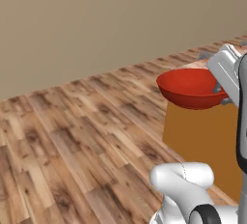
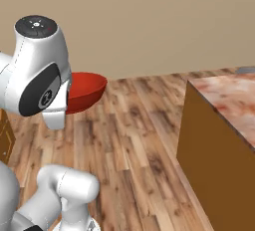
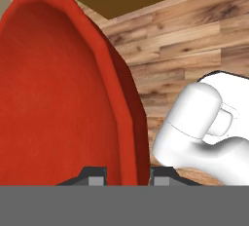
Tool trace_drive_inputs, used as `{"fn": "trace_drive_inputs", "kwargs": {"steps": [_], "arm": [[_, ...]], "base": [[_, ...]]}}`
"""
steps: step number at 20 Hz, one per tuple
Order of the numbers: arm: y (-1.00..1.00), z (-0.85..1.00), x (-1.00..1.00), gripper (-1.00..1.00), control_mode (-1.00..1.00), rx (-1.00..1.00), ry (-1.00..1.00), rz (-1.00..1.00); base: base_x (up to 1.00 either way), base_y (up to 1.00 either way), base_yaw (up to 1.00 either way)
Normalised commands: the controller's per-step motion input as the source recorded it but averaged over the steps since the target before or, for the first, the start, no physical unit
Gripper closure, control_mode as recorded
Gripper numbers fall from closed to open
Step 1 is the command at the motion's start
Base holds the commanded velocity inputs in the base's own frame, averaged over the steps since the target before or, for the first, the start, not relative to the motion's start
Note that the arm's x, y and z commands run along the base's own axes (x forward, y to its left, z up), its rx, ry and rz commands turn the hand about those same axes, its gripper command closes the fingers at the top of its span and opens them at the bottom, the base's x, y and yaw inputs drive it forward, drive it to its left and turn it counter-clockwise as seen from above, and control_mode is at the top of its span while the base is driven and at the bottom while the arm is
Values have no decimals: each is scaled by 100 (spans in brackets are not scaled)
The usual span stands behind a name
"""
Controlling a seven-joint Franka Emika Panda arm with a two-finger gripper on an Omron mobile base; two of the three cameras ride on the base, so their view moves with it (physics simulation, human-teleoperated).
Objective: Pick up the bowls from the cabinet and place each bowl in front of a stool on the dining counter.
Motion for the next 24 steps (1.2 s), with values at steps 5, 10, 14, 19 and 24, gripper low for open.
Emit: {"fn": "trace_drive_inputs", "kwargs": {"steps": [5,10,14,19,24], "arm": [[0,0,0,100,100,0,0,0],[0,0,0,100,100,0,0,0],[0,0,0,100,100,0,0,0],[0,0,0,100,100,0,0,0],[0,0,0,100,100,0,0,0]], "base": [[100,100,-25],[100,85,-49],[86,72,-67],[59,61,-80],[62,63,-79]]}}
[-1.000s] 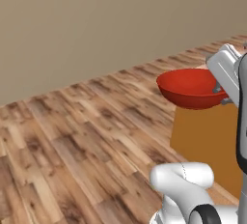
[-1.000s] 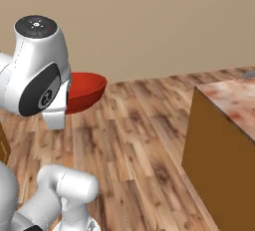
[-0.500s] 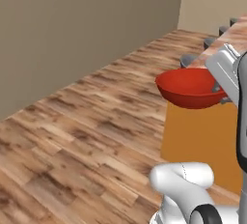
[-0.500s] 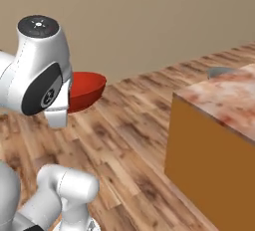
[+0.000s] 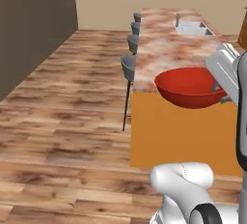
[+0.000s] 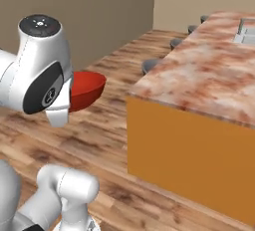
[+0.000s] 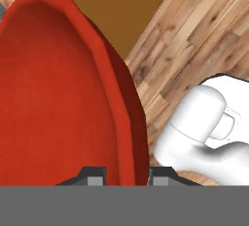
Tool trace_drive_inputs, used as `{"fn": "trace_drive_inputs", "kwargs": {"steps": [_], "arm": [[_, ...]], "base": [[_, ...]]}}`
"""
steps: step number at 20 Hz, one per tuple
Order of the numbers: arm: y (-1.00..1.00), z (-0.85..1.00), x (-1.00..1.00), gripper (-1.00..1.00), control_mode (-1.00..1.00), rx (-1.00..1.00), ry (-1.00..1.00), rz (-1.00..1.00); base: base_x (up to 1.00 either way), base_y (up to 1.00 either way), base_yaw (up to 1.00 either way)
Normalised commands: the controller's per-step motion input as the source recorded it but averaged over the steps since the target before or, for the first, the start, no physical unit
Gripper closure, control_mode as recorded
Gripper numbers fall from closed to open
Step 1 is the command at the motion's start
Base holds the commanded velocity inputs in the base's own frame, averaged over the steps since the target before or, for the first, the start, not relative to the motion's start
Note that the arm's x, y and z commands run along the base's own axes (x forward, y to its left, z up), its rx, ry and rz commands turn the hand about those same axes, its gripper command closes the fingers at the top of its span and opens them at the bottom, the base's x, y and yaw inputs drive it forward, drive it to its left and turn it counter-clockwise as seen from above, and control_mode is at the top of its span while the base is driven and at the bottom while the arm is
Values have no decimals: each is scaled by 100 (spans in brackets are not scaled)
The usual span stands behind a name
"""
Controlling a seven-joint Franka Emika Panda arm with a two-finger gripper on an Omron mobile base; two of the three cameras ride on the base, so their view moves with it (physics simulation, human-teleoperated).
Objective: Pick up the bowls from the cabinet and place each bowl in front of a stool on the dining counter.
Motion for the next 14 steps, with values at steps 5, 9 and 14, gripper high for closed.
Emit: {"fn": "trace_drive_inputs", "kwargs": {"steps": [5,9,14], "arm": [[0,0,0,100,100,0,0,0],[0,0,0,100,100,0,0,0],[0,0,0,100,100,0,0,0]], "base": [[70,85,-67],[12,100,-48],[0,100,-40]]}}
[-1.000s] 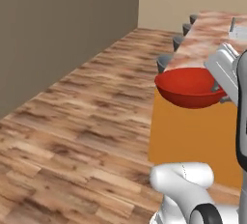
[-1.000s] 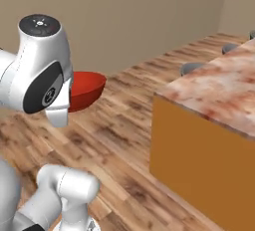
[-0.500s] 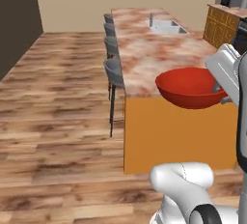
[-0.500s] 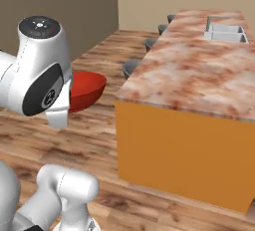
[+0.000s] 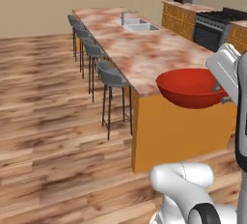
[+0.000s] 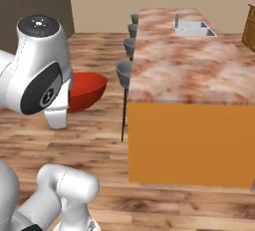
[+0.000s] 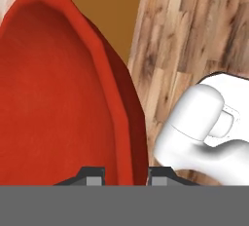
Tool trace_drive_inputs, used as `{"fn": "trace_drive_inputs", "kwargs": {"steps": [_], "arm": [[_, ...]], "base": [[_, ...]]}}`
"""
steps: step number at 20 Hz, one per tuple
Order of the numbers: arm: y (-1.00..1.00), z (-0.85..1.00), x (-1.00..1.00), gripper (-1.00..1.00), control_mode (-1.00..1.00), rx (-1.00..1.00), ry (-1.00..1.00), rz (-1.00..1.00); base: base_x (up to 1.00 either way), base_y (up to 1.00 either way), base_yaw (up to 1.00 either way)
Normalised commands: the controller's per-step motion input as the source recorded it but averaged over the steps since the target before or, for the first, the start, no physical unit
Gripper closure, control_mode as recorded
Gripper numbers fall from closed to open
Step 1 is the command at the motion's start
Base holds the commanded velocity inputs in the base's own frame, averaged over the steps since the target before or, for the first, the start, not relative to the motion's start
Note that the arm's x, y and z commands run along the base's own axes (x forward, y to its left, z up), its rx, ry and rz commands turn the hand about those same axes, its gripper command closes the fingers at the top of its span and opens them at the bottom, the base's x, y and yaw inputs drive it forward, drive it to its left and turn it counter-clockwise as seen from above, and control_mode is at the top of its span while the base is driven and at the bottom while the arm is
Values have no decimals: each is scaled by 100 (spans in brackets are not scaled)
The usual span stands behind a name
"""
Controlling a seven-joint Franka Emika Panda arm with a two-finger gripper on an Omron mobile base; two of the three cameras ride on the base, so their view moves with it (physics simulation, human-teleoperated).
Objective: Pick up the bowls from the cabinet and place each bowl in front of a stool on the dining counter.
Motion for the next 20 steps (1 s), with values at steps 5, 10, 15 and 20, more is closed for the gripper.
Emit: {"fn": "trace_drive_inputs", "kwargs": {"steps": [5,10,15,20], "arm": [[0,0,0,100,100,0,0,0],[0,0,0,100,100,0,0,0],[0,0,0,100,100,0,0,0],[0,0,0,100,100,0,0,0]], "base": [[2,100,-44],[3,100,-57],[0,100,-64],[-1,100,-62]]}}
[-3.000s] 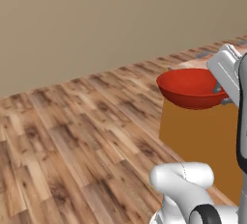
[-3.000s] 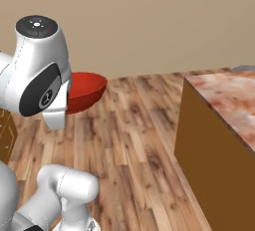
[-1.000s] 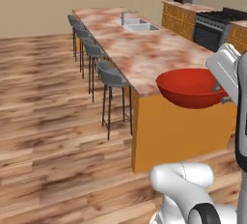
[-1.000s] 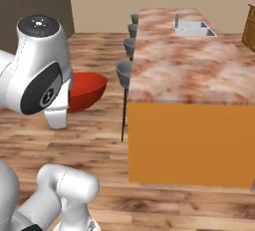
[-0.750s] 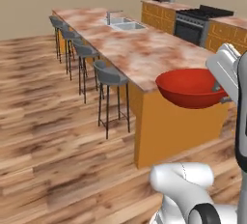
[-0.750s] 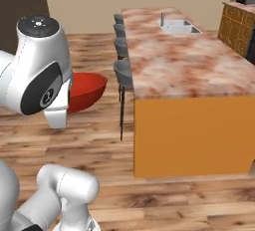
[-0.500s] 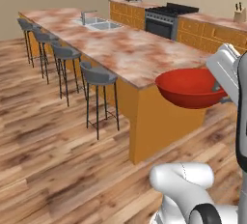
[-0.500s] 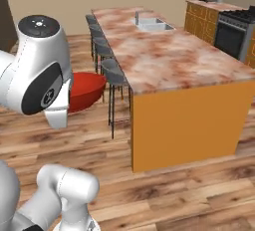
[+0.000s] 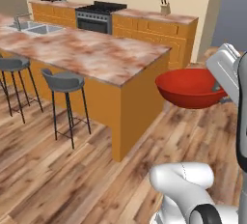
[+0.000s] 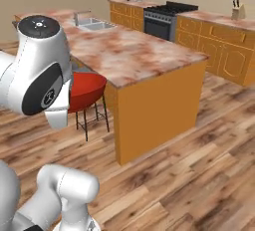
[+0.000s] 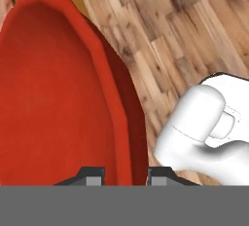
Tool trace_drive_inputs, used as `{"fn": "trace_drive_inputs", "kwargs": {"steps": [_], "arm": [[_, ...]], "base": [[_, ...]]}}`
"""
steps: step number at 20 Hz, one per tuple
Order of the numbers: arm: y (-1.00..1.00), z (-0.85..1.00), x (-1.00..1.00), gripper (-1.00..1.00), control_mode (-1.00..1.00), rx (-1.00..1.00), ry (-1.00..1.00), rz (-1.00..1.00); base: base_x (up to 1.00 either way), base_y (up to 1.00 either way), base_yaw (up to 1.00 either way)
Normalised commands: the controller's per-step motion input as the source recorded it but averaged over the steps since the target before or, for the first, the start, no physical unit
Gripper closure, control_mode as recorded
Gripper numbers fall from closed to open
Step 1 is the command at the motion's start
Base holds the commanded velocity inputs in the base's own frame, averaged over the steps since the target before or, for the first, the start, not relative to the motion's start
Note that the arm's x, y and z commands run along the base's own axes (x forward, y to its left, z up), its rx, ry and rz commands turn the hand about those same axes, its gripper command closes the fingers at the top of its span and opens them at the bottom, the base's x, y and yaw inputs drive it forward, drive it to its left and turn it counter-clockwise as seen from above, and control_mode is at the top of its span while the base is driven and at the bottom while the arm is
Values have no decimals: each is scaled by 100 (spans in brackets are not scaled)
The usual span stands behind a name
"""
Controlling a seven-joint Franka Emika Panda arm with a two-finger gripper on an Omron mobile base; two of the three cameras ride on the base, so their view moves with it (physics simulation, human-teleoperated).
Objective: Pick up the bowls from the cabinet and place each bowl in front of a stool on the dining counter.
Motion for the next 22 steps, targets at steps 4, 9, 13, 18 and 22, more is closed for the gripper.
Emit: {"fn": "trace_drive_inputs", "kwargs": {"steps": [4,9,13,18,22], "arm": [[0,0,0,100,100,0,0,0],[0,0,0,100,100,0,0,0],[0,0,0,100,100,0,0,0],[0,0,0,100,100,0,0,0],[0,0,0,100,100,0,0,0]], "base": [[-1,100,-63],[8,100,-53],[44,100,-33],[60,100,-29],[74,100,-32]]}}
